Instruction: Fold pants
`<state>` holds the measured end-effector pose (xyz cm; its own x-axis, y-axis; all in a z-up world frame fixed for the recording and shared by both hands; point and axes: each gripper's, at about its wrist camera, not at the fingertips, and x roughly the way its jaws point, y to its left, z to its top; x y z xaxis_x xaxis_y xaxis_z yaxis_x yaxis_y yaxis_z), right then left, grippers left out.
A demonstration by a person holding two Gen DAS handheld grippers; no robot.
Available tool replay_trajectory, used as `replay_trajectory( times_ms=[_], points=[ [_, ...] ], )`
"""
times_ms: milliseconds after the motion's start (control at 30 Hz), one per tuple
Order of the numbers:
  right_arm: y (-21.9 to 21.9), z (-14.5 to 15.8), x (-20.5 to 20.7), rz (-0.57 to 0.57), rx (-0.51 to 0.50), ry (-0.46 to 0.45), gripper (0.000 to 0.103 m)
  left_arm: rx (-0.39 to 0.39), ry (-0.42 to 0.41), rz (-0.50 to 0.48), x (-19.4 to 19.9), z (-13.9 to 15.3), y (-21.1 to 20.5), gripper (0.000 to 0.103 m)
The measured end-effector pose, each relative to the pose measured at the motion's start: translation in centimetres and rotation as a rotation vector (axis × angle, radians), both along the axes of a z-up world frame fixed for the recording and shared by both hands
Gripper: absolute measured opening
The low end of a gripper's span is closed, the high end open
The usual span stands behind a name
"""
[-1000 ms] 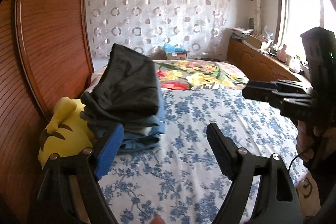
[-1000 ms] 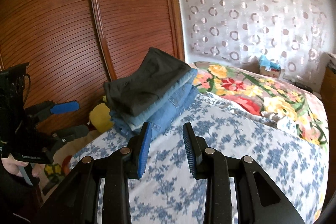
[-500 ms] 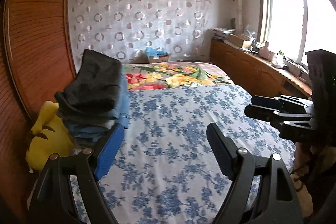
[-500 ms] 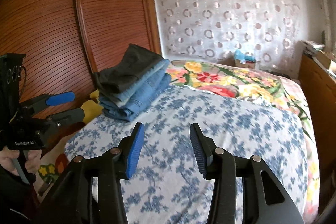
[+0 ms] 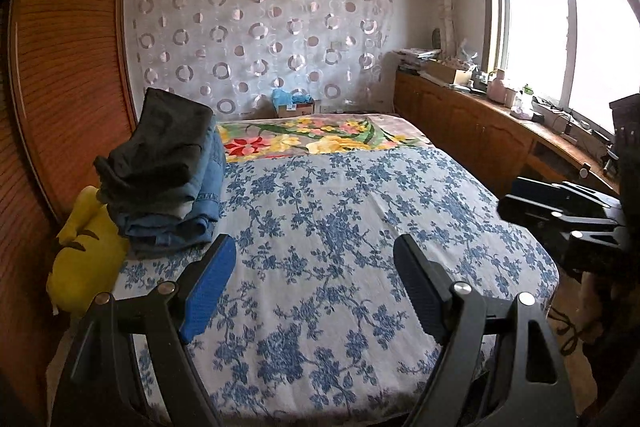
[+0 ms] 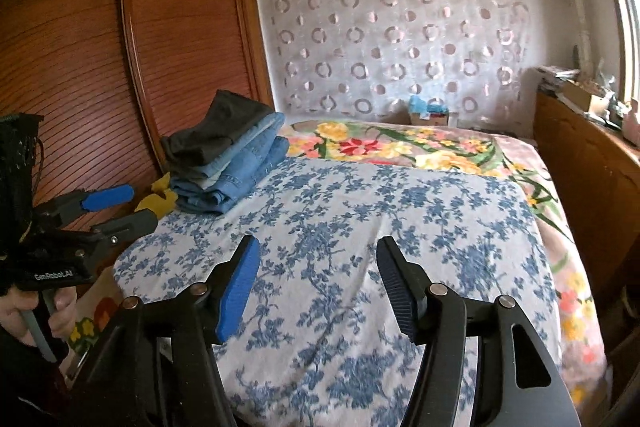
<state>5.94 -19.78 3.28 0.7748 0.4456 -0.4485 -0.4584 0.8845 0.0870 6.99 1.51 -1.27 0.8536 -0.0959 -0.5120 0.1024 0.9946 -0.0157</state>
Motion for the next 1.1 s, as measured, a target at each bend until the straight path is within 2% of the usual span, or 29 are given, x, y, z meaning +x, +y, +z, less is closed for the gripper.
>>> replay_trajectory(
  times_ms=[100, 367, 467, 567, 600, 833, 1100],
  points=[
    [-0.7, 0.1, -1.7, -0.069, -0.003, -0.010, 0.063, 0.007, -0.008, 0.011, -1.0, -0.1, -0.3, 0.082],
    [-2.0, 1.2, -5.2, -0.119, -0.014, -0.052, 0.063, 0.011, -0.013, 0.026, -2.7, 0.1, -0.5, 0.082],
    [-2.3, 1.8, -6.3, -0.136, 0.003, -0.066, 0.063, 0.005, -0.020, 0.027, -3.2, 0.8, -0.7, 0.082],
    [-2.5, 2.3, -7.1, -0.143, 0.019, -0.087, 0.074, 0.011, -0.047, 0.034, -3.8, 2.1, -0.9, 0.082],
    [-2.6, 2.5, -7.4, -0.144, 0.026, -0.095, 0.075, 0.006, -0.063, 0.030, -4.1, 2.6, -1.0, 0.082],
    [-2.8, 2.9, -8.3, -0.161, 0.038, -0.124, 0.075, 0.009, -0.132, 0.015, -5.5, 5.3, -1.7, 0.082],
    [-3.0, 2.9, -9.1, -0.173, 0.050, -0.157, 0.075, 0.008, -0.170, 0.027, -6.4, 6.8, -1.8, 0.082]
  ],
)
